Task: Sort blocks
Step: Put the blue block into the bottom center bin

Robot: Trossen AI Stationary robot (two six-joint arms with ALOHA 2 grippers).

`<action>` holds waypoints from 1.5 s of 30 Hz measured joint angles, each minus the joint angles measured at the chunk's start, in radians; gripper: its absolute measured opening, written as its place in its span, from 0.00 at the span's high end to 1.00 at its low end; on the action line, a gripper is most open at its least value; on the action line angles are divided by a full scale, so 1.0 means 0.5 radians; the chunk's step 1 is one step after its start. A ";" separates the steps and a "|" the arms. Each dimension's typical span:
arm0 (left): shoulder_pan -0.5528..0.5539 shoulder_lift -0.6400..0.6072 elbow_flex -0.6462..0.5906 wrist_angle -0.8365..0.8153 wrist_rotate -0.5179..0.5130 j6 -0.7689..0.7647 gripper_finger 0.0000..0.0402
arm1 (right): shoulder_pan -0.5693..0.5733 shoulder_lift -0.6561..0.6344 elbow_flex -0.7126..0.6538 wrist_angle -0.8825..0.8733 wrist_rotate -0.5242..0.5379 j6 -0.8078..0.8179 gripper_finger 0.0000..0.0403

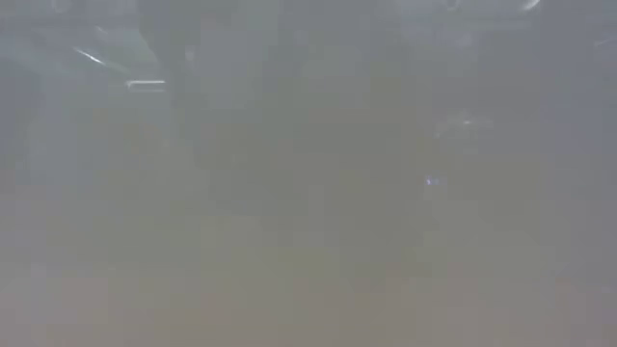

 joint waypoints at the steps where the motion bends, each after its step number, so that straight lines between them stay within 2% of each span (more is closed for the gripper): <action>1: -0.037 0.001 0.000 0.011 -0.025 -0.003 0.38 | -0.013 0.006 -0.038 0.051 -0.029 -0.009 0.41; 4: -0.133 0.002 0.000 0.037 -0.113 -0.006 0.38 | -0.044 0.018 -0.118 0.154 -0.044 -0.009 0.44; 7: -0.217 0.002 0.000 0.049 -0.208 -0.020 0.38 | -0.054 0.018 -0.141 0.189 -0.055 -0.005 0.52; 13: -0.335 0.002 0.000 0.071 -0.323 -0.044 0.38 | -0.053 0.011 -0.144 0.245 -0.071 -0.028 0.83; 17: -0.402 0.002 0.000 0.069 -0.439 -0.052 0.38 | -0.046 -0.017 -0.135 0.252 -0.044 0.024 0.82; 21: -0.457 -0.014 0.000 0.076 -0.520 -0.052 0.38 | 0.013 -0.104 -0.005 0.392 0.088 0.019 0.82; 27: -0.495 -0.021 0.000 0.061 -0.576 -0.052 0.38 | 0.127 -0.175 0.216 1.020 0.070 -0.299 0.82; 31: -0.495 -0.021 0.000 0.058 -0.583 -0.042 0.38 | 0.179 -0.044 0.311 1.305 0.004 -0.455 0.82; 38: -0.495 -0.021 0.000 0.077 -0.583 -0.002 0.38 | 0.210 0.403 0.460 1.604 -0.148 -0.491 0.82; 40: -0.495 -0.021 0.000 0.078 -0.583 0.002 0.38 | 0.210 0.507 0.516 1.668 -0.224 -0.490 0.78; 45: -0.495 -0.021 0.000 0.079 -0.583 0.004 0.38 | 0.206 0.636 0.603 1.670 -0.341 -0.484 0.51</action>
